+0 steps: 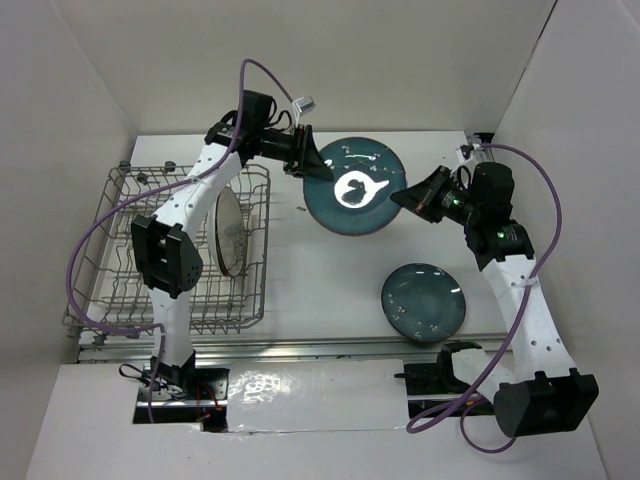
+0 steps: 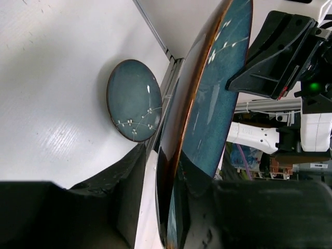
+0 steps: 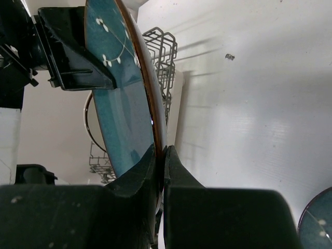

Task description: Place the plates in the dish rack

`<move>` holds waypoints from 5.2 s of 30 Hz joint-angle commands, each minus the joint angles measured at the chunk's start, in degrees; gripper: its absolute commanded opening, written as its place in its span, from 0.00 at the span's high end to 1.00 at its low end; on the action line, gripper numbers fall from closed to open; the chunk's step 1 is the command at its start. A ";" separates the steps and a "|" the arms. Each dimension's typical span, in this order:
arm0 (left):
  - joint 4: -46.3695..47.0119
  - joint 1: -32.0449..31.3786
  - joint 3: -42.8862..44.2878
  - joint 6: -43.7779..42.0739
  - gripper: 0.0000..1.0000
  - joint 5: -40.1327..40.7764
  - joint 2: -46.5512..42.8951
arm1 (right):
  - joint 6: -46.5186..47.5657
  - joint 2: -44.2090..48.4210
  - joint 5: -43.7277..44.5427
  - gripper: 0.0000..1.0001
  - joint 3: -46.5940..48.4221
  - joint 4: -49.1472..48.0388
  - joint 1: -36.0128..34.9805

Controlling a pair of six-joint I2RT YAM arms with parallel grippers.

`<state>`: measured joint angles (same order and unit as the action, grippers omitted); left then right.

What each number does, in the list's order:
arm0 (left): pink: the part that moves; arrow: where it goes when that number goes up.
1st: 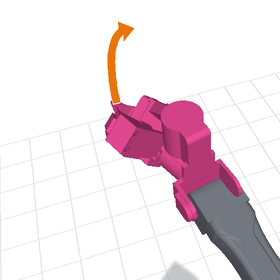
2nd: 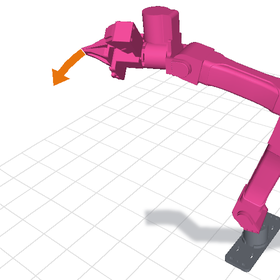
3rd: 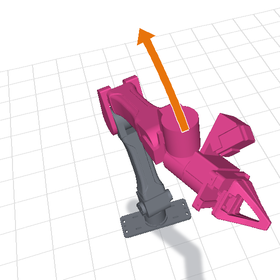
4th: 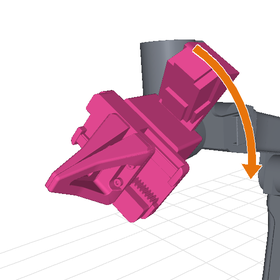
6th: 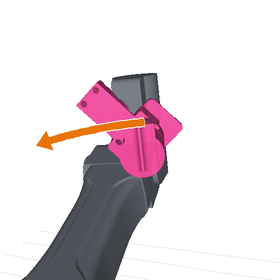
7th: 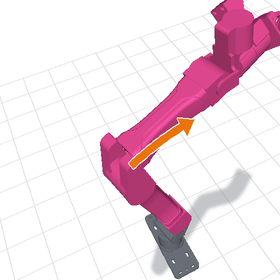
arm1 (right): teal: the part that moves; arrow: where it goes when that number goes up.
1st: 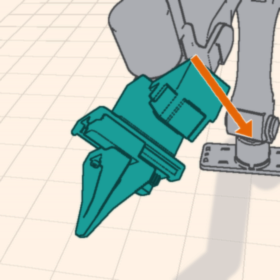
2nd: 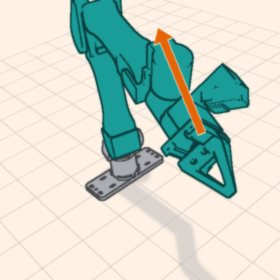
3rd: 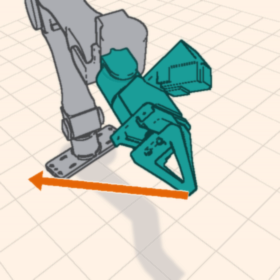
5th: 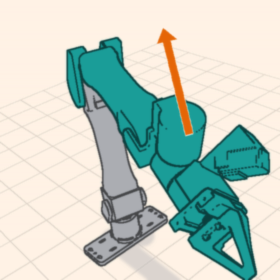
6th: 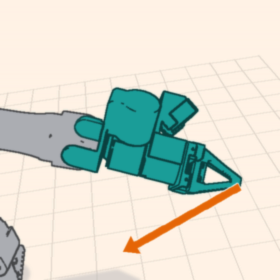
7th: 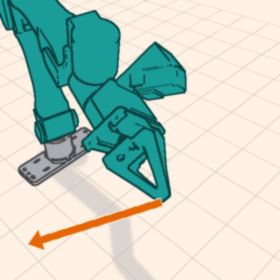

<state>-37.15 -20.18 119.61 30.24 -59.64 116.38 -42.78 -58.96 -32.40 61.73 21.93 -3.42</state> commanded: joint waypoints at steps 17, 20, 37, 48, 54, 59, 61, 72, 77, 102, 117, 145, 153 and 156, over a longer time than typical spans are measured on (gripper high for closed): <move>-1.26 2.69 2.11 -2.38 1.00 6.11 -8.88 | 3.76 0.16 2.87 0.09 8.13 2.22 -1.06; -2.75 4.71 3.61 -4.13 1.00 8.47 -10.90 | 6.04 0.69 4.54 0.04 11.56 6.71 -1.06; -3.65 26.94 -6.30 -14.77 1.00 54.08 -37.00 | 12.46 2.36 13.07 0.01 19.04 18.49 -0.80; 6.99 34.16 -20.99 -25.65 1.00 69.90 -42.90 | 11.85 -2.91 8.42 0.01 17.89 17.00 -0.80; 7.52 34.69 -29.25 -23.12 1.00 64.04 -46.41 | 12.11 -5.20 6.13 0.01 17.37 16.04 -0.89; 6.65 33.55 -33.30 -23.90 1.00 57.97 -48.09 | 12.29 -5.38 5.69 0.01 16.40 15.60 -0.97; 6.21 31.71 -34.09 -24.26 1.00 58.84 -47.74 | 12.29 -5.03 5.16 0.01 15.96 15.24 -0.97; 7.52 27.48 -39.19 -25.23 1.00 61.83 -49.14 | 11.94 -4.94 5.16 0.01 15.87 15.51 -1.24; 7.26 25.29 -40.51 -26.11 1.00 65.87 -49.75 | 11.85 -5.29 4.72 0.01 15.96 15.25 -1.15; 12.97 15.35 -53.25 -28.04 1.00 81.43 -55.47 | 12.29 -5.82 4.28 0.01 15.17 15.24 -1.24; 9.30 3.23 -54.93 -19.00 1.00 103.04 -56.00 | 12.11 -5.73 4.28 0.01 14.64 14.98 -1.33; -13.66 -1.52 -48.86 1.41 0.51 104.90 -51.69 | 11.94 -6.08 4.10 0.00 14.03 14.54 -1.41; -10.23 -1.52 -48.95 -1.50 0.31 102.62 -53.53 | 12.29 -6.08 4.36 0.00 13.67 14.63 -1.50; -8.65 -1.52 -47.90 -3.68 0.27 101.83 -53.89 | 12.63 -6.17 5.24 0.00 13.76 15.42 -1.50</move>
<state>-49.30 -21.87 68.38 28.95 41.21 64.71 -31.55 -65.12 -27.75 75.37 38.61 -4.36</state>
